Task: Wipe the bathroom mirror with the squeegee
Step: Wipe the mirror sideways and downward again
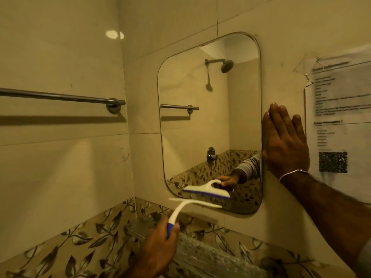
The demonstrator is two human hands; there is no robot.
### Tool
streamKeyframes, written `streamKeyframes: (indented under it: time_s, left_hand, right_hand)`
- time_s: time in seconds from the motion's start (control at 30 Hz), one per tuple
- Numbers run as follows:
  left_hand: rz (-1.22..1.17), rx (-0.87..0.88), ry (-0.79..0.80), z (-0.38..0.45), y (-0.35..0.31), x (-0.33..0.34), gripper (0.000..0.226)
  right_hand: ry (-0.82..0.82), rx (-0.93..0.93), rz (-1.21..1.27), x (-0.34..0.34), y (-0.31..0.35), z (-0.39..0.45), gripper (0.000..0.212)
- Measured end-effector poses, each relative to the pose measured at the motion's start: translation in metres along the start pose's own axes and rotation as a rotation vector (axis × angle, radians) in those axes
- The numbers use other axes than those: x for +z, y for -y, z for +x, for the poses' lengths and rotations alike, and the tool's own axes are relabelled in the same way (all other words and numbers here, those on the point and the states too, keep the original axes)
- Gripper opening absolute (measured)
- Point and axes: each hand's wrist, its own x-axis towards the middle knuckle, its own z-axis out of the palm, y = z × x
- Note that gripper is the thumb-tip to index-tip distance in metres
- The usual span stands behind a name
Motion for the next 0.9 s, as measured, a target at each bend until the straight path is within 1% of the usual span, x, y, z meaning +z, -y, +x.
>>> streamKeyframes:
  time_s: [0.03,0.1,0.2,0.33,0.43,0.53,0.63,0.77,0.9]
  left_hand:
    - [-0.028,0.037,-0.030,0.001,-0.007,-0.008,0.018]
    - [-0.097,0.168,-0.133,0.006,-0.027,-0.026,0.014]
    - [-0.162,0.357,-0.289,0.029,-0.067,-0.048,0.013]
    - [-0.201,0.472,-0.398,0.066,-0.118,-0.064,0.020]
    - [-0.180,0.491,-0.443,0.086,-0.136,-0.059,0.022]
    - [-0.153,0.477,-0.470,0.098,-0.135,-0.044,0.024]
    - [-0.125,0.466,-0.488,0.102,-0.119,-0.026,0.027]
    - [-0.086,0.442,-0.511,0.097,-0.094,-0.005,0.031]
    - [-0.069,0.394,-0.481,0.082,-0.063,0.018,0.024]
  right_hand:
    - [0.004,0.001,0.000,0.001,0.000,0.000,0.071]
    - [0.002,0.001,0.002,0.003,0.000,0.000,0.069]
    - [-0.043,-0.001,0.012,0.003,0.001,0.000,0.064]
    - [-0.063,-0.008,0.008,0.004,0.000,-0.001,0.061]
    - [-0.052,-0.008,0.003,0.003,0.000,0.000,0.061]
    - [-0.074,-0.014,0.002,0.004,-0.001,0.000,0.062]
    - [-0.070,0.002,0.009,0.005,0.000,-0.001,0.071]
    - [-0.047,-0.005,0.011,0.003,0.000,-0.001,0.069]
    - [-0.014,0.010,0.027,0.001,0.001,-0.002,0.076]
